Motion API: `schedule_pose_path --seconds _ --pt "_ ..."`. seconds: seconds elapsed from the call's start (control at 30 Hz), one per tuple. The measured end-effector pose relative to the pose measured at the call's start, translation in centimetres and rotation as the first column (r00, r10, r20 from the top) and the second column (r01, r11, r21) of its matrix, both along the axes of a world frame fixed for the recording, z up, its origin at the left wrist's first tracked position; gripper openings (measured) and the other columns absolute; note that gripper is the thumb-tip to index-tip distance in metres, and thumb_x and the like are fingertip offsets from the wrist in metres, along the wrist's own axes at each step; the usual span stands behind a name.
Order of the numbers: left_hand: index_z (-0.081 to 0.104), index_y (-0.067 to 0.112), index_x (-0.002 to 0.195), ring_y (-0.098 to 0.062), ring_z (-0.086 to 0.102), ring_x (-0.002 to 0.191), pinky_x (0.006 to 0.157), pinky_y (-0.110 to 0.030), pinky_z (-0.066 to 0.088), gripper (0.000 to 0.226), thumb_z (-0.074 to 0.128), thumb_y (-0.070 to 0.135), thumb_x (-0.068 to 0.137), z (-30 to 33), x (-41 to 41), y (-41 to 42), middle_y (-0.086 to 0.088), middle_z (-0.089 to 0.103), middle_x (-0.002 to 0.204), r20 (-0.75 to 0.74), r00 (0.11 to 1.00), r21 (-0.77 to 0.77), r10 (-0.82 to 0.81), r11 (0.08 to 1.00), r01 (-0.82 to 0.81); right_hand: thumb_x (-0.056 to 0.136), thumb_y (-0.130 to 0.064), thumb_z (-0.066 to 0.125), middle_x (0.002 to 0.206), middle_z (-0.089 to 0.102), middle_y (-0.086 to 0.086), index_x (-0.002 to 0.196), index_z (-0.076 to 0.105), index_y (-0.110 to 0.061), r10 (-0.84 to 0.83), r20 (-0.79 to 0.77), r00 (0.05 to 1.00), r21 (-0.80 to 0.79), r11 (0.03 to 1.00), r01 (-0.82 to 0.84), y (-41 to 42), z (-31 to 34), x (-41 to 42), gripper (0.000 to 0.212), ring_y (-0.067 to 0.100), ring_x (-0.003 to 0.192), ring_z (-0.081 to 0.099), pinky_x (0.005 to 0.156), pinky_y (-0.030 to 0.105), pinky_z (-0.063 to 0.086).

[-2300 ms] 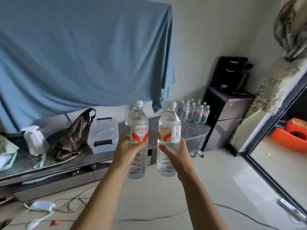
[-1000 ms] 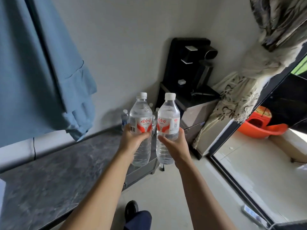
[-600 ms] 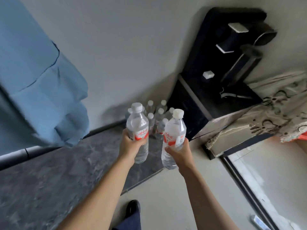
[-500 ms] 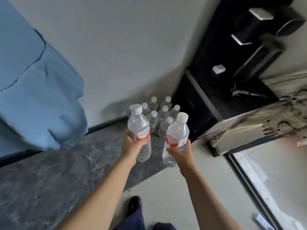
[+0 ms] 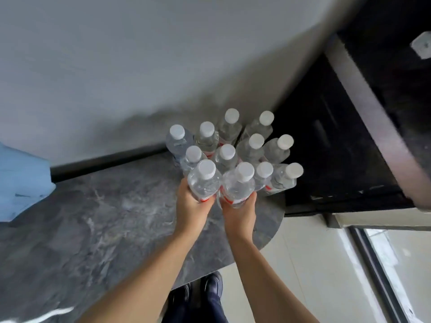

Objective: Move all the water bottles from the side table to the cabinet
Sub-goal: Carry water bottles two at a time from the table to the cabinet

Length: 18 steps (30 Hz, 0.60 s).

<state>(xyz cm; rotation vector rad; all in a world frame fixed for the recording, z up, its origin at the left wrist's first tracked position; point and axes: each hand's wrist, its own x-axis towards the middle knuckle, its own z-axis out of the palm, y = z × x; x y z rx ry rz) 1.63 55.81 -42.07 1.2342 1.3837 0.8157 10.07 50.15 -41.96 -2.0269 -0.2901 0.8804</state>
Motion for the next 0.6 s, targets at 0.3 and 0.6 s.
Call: schedule_pose_path --seconds 0.3,0.6 --pt "0.061 0.046 0.086 0.009 0.063 0.079 0.070 -0.008 0.047 0.052 0.080 0.001 0.069 -4.6 0.1 -0.8 0.025 0.068 0.083 -0.029 0.998 0.134 0.060 0.989 -0.056 0.085 -0.031 0.067 0.120 0.061 -0.012 0.122 0.042 -0.040 -0.030 -0.046 0.998 -0.001 1.000 0.030 0.1 -5.0 -0.9 0.046 0.013 0.111 0.057 0.089 0.030 0.042" --pt "0.060 0.038 0.101 0.002 0.064 0.091 0.079 -0.016 0.050 0.050 0.078 0.002 0.071 -5.8 -0.9 -0.5 0.018 0.068 0.095 -0.061 0.997 0.105 -0.041 0.993 0.047 0.085 -0.021 0.068 0.134 0.055 -0.003 0.136 0.036 -0.029 0.105 0.017 0.994 -0.030 0.994 -0.105 0.2 -4.6 0.0 0.061 0.018 0.121 0.054 0.092 0.029 0.041"
